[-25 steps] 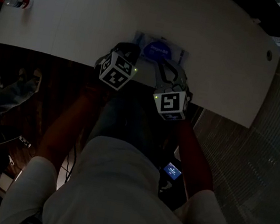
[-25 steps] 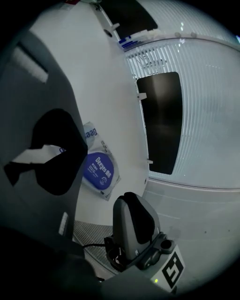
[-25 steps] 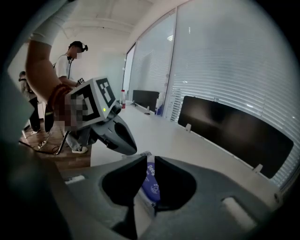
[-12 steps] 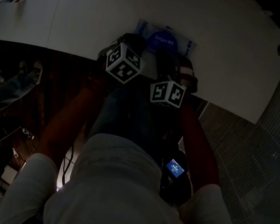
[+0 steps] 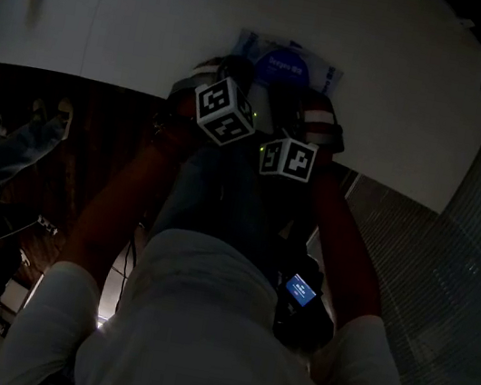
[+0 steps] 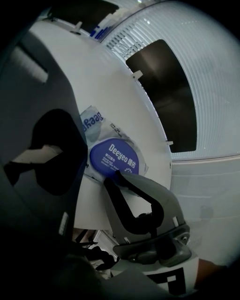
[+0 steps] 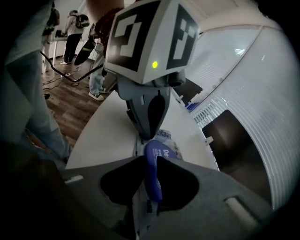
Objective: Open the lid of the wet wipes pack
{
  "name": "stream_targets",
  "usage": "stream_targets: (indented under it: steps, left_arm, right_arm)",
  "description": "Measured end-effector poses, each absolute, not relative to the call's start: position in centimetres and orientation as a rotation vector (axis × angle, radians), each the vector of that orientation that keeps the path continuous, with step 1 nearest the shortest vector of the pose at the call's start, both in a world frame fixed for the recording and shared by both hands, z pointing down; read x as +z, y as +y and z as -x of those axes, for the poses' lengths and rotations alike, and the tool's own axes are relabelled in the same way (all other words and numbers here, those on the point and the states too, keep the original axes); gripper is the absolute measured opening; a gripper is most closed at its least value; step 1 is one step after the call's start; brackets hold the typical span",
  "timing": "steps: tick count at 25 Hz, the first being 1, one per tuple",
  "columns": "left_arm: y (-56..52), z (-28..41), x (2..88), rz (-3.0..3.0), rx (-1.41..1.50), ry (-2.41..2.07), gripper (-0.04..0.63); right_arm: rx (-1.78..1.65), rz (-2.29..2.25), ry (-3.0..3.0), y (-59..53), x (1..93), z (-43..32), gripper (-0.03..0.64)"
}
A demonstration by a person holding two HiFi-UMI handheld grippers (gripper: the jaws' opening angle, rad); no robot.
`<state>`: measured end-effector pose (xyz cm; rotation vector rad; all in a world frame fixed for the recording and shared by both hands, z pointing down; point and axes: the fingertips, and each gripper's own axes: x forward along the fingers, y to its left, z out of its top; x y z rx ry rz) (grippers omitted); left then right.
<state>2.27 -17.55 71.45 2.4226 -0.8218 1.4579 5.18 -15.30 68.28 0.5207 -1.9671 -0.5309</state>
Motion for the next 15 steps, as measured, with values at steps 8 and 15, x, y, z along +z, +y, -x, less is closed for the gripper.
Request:
stream_targets:
  steps: [8,15]
  left_arm:
    - [-17.1,-2.5,71.8,-2.508,1.640,-0.706,0.000]
    - [-16.9,-2.4,72.1,-2.563,1.802,-0.561,-0.012]
  right_arm:
    - [-0.562,-0.519,-1.922,-16.3,68.6,-5.0,0.091]
    - [-0.580,-0.533,-1.926,-17.0,67.8,-4.9,0.115]
